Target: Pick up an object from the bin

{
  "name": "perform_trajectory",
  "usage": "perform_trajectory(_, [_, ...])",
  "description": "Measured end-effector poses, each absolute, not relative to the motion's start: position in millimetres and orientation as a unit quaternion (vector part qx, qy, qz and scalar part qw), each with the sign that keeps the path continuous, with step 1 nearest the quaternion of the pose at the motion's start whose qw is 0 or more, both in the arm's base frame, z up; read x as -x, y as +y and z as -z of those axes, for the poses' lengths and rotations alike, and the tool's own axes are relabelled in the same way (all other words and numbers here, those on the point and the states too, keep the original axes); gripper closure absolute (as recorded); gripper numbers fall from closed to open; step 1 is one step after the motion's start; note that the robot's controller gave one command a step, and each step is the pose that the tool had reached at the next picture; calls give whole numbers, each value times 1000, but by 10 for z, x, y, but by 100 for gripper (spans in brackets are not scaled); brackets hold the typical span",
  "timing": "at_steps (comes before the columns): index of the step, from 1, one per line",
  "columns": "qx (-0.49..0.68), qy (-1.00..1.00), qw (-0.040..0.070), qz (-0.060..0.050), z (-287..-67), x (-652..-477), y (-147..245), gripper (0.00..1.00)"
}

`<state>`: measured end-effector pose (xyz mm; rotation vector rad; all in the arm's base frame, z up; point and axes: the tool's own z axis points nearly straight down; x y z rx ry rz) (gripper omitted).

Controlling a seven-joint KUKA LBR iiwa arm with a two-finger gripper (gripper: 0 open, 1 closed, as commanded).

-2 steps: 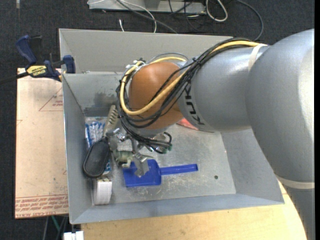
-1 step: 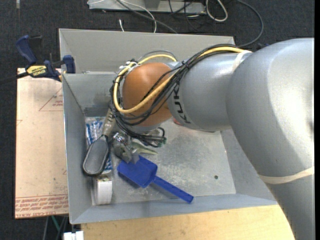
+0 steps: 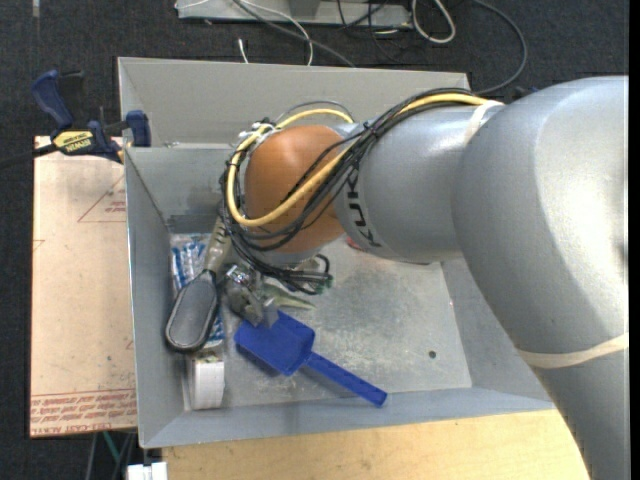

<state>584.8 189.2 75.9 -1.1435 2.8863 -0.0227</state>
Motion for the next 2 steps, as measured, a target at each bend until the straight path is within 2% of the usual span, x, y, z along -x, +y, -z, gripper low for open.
perform_trajectory(1, [378, 926, 20, 8, -767, -6140, 1998, 100])
perform_trajectory(2, [232, 972, 19, 4, -780, -6284, 1543, 100])
